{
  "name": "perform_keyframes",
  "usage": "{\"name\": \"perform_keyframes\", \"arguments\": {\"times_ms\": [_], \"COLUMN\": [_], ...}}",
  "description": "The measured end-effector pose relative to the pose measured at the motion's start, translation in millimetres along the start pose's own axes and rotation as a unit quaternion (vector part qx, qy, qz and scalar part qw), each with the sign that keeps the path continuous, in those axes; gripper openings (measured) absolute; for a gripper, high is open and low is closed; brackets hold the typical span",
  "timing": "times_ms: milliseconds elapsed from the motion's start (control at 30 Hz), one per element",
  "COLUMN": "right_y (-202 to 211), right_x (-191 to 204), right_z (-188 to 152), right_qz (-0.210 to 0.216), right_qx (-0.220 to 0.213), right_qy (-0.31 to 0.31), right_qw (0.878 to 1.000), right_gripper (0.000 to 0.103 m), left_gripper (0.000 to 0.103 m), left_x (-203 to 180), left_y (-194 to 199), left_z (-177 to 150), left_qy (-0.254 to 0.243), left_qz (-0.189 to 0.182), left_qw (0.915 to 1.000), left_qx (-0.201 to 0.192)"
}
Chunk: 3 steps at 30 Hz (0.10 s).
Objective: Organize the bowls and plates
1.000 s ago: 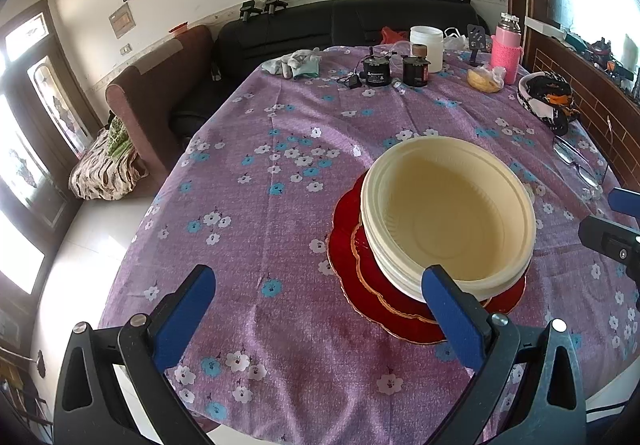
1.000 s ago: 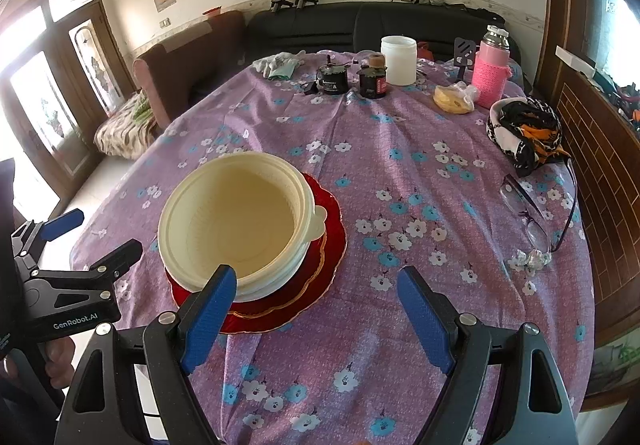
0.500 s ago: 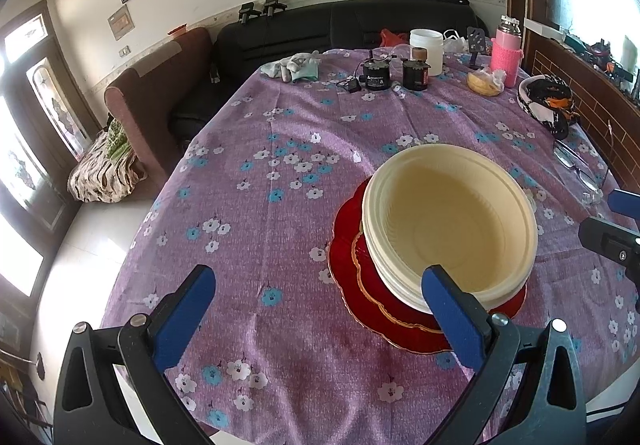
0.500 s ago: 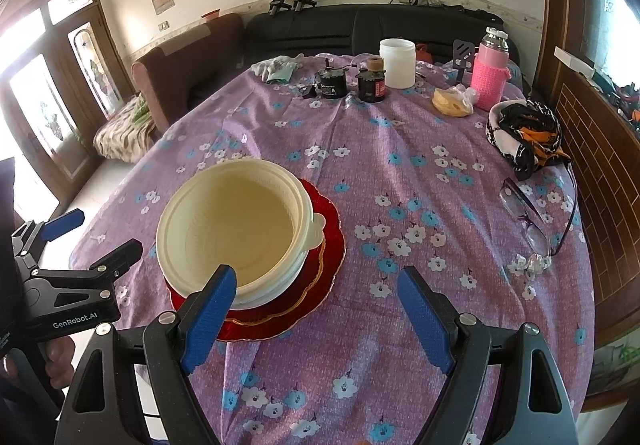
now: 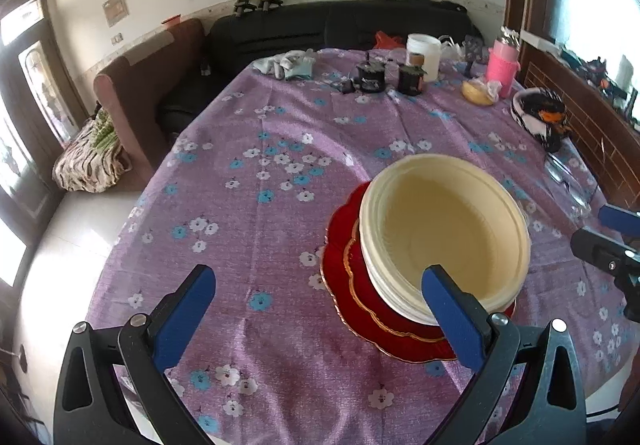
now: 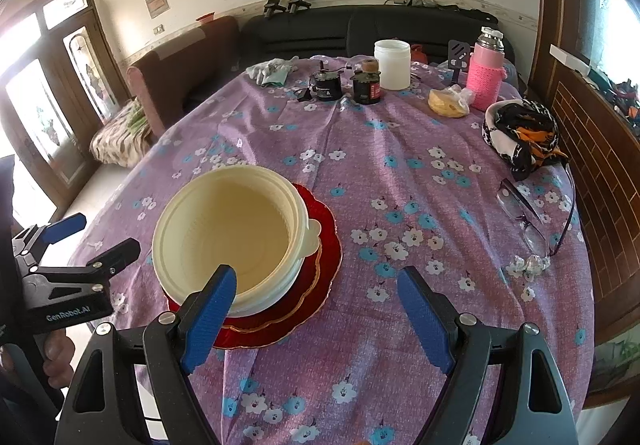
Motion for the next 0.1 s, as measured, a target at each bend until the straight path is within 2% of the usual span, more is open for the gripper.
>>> {"name": "perform_keyframes", "arguments": {"times_ms": [100], "right_y": [0.6], "right_x": [-0.5], "right_z": [-0.4], "right_qz": [-0.003], "right_qx": [0.0], "right_qy": [-0.004], "right_qw": [1.0], "right_gripper": [0.086], "left_gripper": [0.103], "left_x": [-0.1], "left_y": [1.9], "left_z": [-0.3], "left_qy": [-0.005], "left_qz": [0.001], "left_qw": [0.9999], "left_qx": [-0.009]}}
Point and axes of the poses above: each gripper's, at about its wrist camera, not at the fingertips, and y roughly against the way its jaws point, x to its left, z to its top, the point moved 3 cm from there along -y, roughly the way its jaws point, and after that the axes turned 8 degrees about z, right-handed, at the moved point
